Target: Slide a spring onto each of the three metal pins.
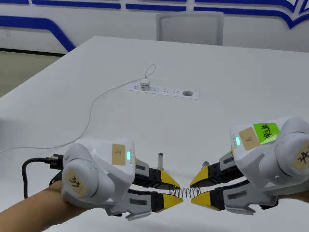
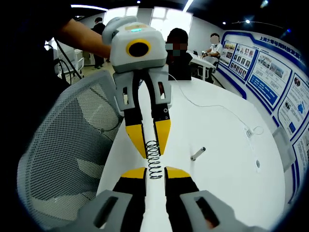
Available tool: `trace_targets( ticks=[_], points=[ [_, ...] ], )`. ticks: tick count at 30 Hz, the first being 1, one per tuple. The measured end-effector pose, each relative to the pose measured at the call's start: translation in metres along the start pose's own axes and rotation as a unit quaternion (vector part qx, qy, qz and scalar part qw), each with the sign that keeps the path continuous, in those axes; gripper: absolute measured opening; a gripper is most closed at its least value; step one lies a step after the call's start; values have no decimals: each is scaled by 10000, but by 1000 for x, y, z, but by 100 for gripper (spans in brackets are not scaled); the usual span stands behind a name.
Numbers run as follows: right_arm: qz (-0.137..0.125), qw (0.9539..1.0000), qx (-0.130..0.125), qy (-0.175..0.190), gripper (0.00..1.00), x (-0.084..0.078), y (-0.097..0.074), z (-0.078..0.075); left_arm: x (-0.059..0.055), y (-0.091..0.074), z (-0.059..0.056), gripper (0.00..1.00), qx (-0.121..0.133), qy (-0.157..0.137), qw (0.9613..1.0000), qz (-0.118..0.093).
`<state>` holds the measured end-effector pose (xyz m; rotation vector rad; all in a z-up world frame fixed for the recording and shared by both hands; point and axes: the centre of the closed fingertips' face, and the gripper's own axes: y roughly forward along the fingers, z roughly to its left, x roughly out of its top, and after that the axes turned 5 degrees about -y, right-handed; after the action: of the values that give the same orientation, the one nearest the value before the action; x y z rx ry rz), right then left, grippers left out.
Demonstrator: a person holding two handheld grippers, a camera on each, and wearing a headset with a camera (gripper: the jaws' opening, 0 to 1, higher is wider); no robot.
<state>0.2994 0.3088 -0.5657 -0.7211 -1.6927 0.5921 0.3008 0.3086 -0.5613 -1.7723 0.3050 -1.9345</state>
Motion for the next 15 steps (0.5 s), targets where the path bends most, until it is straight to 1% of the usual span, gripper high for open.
trace_targets(
  ticks=[6, 10, 11, 15],
  points=[
    [23, 10000, 19, 78, 15, -5, 1, 0, -1, -2, -1, 10, -16, 44, 10000, 33],
    [-65, 9997, 45, 212, 14, -4, 1, 0, 1, -3, 1, 10, 10, 0, 10000, -16],
    [-99, 9996, 88, 267, 12, -4, 1, 1, 1, -4, 1, 10, 8, 5, 10000, -33],
    [-151, 9993, 74, 343, 11, -2, -1, 0, 1, -3, 1, 10, 0, 4, 10000, -27]
  ],
)
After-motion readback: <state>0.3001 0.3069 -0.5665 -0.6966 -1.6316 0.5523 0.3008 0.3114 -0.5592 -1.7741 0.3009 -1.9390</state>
